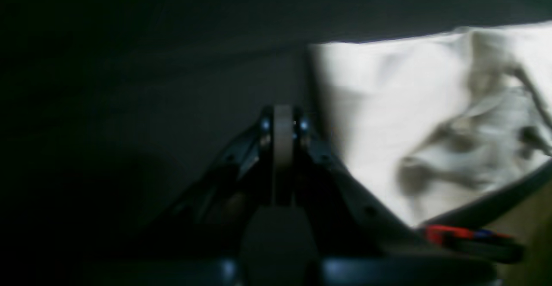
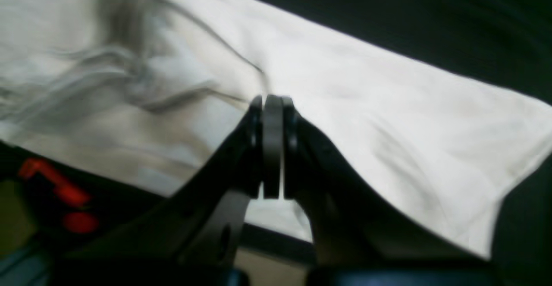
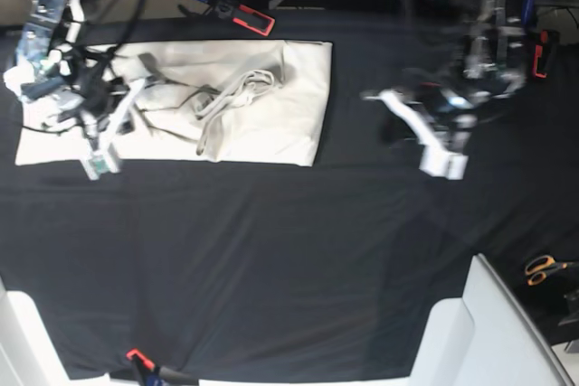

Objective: Fold the T-shirt properly
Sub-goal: 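Open left gripper and lift it off the folded shirt, then lower left gripper onto the folded-over layer and grasp its edge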

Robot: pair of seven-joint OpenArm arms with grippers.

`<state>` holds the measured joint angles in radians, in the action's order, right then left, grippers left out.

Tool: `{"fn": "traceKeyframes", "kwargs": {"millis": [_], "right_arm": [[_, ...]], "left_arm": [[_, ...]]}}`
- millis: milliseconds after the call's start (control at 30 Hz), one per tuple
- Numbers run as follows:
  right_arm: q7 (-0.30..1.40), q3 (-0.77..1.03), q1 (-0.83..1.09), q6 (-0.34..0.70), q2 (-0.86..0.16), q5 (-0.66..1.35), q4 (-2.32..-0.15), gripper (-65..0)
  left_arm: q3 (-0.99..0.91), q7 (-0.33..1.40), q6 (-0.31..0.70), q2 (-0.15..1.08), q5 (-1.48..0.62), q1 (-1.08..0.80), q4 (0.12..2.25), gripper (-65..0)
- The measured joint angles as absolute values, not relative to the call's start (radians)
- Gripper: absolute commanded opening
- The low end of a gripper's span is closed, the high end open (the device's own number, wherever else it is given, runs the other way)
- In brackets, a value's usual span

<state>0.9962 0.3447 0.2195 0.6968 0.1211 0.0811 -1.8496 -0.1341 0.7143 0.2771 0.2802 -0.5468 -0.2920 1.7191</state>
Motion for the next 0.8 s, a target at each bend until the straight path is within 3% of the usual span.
{"fn": "traceKeyframes", "kwargs": {"millis": [100, 200, 300, 433, 600, 800], "right_arm": [[1.106, 0.298, 0.226, 0.696, 0.125, 0.174, -1.849, -64.8], [1.164, 0.303, 0.234, 0.509, 0.115, 0.374, -1.85, -64.8], [1.18, 0.295, 0.266, 0.454, 0.111, 0.583, -1.851, -64.7], [1.168, 0.291, 0.257, 0.414, 0.084, 0.614, -1.848, -64.8], [1.082, 0.3, 0.254, 0.291, -0.049, 0.607, -1.844, -64.8], [0.991, 0.299, 0.273, 0.277, -0.141, 0.624, -1.79, -65.0]], "left_arm": [[-0.267, 0.72, 0.277, 0.302, -0.538, -0.339, 1.715, -65.0], [-0.379, 0.722, 0.287, 0.303, -0.539, -0.369, 1.711, -65.0], [-0.391, 0.721, 0.283, 0.356, -0.531, -0.374, 1.692, -65.0], [-0.233, 0.716, 0.276, 0.389, -0.53, -0.368, 1.708, -65.0], [-0.014, 0.715, 0.284, 0.311, -0.61, -0.358, 1.75, -65.0], [0.17, 0.72, 0.285, 0.258, -0.66, -0.293, 1.745, -65.0]]}}
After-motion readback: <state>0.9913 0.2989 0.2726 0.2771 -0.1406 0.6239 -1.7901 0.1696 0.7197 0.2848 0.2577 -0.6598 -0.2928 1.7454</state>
